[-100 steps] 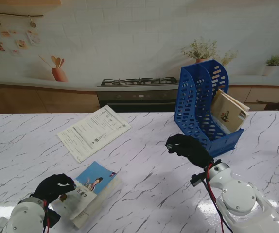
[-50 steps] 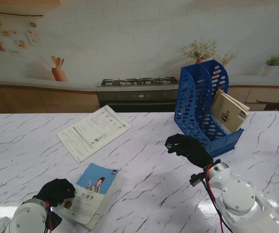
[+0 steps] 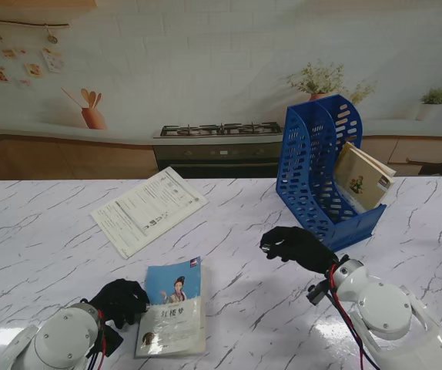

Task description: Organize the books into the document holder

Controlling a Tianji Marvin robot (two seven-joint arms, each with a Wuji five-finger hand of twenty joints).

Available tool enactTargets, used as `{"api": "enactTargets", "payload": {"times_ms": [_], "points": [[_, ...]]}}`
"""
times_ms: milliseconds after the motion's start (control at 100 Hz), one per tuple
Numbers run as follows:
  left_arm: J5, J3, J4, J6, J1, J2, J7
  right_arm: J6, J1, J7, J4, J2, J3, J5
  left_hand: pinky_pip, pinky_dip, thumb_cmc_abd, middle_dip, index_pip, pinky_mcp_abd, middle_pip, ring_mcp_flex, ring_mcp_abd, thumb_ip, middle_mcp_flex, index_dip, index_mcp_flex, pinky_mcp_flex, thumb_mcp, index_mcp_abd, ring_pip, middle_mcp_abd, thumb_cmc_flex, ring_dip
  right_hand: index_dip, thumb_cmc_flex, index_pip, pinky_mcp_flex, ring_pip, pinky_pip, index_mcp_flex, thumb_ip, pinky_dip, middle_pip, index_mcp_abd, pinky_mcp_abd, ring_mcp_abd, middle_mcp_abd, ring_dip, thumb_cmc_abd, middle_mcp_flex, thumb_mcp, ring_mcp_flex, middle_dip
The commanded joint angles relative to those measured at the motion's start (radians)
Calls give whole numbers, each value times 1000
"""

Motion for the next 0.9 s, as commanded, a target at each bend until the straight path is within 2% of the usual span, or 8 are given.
{"api": "enactTargets", "payload": {"times_ms": [0, 210, 380, 540, 690, 780, 890], "points": [[-21, 21, 24, -41, -27, -9, -19, 9, 4, 9, 28, 6, -10, -6, 32, -29, -37, -39, 8, -79, -34, 22, 23, -33, 28, -6, 18, 36, 22, -3, -31, -3, 37, -19, -22, 29, -12, 4, -25, 25, 28, 20, -6, -13, 9, 181, 3, 1, -20, 16, 32, -25, 28, -17], [-62, 75, 72, -83, -91, -12, -18, 17, 23, 47, 55, 13, -22, -5, 32, -37, -34, -82, 2, -85, -50, 32, 27, -32, 36, -10, 20, 39, 24, 2, -47, 6, 40, -29, -27, 35, -3, 7, -34, 30, 33, 17, -13, -17, 2, 180, 2, -3, -26, 14, 45, -34, 36, -30], [-130, 127, 108, -115, -148, -18, -18, 18, 29, 63, 66, 18, -24, -16, 35, -43, -37, -89, 1, -86, -41, 49, 25, -33, 45, -14, 28, 60, 26, 18, -42, 18, 42, -31, -32, 31, -1, 11, -33, 37, 38, 18, -15, -15, 1, 185, 4, -3, -26, 6, 51, -31, 44, -33], [-185, 170, 120, -109, -182, -26, -9, 23, 28, 78, 68, 22, -17, -24, 24, -71, -39, -109, -9, -99, -22, 79, 24, -32, 55, -22, 44, 101, 28, 41, -44, 35, 48, -42, -38, 22, -1, 26, -31, 50, 45, 16, -18, -16, 4, 183, 10, 1, -27, 2, 59, -17, 52, -38], [-195, 197, 120, -115, -198, -22, -27, 20, 24, 96, 74, 26, -13, -25, 24, -96, -34, -130, -16, -107, -12, 92, 26, -34, 54, -22, 47, 111, 26, 46, -61, 42, 44, -59, -63, -11, -20, 75, -28, 77, 95, 13, -44, -42, 43, 178, 32, 39, -39, -7, 119, 40, 99, -80], [-198, 204, 117, -115, -200, -20, -37, 14, 27, 110, 83, 29, -16, -18, 28, -109, -25, -173, -25, -94, -6, 104, 41, -34, 59, -24, 48, 111, 17, 53, -84, 51, 39, -78, -85, -14, -8, 114, -20, 95, 149, 7, -67, -46, 61, 171, 49, 59, -50, -2, 179, 58, 149, -105], [-208, 210, 114, -113, -200, -15, -60, 4, 34, 128, 97, 32, -28, -6, 58, -110, -11, -259, -34, -85, 5, 126, 62, -30, 72, -23, 50, 113, -3, 66, -123, 64, 37, -120, -166, 0, 21, 161, -29, 121, 223, 2, -149, -68, 95, 138, 66, 85, -101, 37, 261, 70, 203, -164]]}}
